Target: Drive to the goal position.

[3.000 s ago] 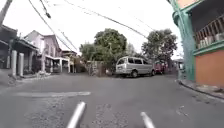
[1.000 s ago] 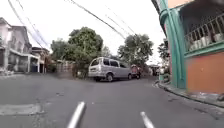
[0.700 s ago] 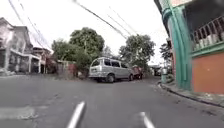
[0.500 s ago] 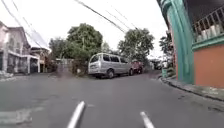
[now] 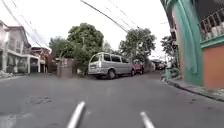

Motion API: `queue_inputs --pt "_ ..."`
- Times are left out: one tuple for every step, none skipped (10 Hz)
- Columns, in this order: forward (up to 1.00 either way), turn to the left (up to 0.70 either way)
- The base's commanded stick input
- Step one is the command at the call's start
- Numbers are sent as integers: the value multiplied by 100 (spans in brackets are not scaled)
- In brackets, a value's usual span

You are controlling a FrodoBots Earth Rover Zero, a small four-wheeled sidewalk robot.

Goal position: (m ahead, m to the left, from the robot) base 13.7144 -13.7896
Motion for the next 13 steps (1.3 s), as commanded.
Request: queue_inputs --pt "70 0" --pt "70 0" --pt "70 0" --pt "70 -24" --pt "70 -29" --pt "70 -31" --pt "70 -33" --pt "70 -35" --pt "70 -35" --pt "70 -35" --pt "70 -35" --pt "70 -35" --pt "70 -35"
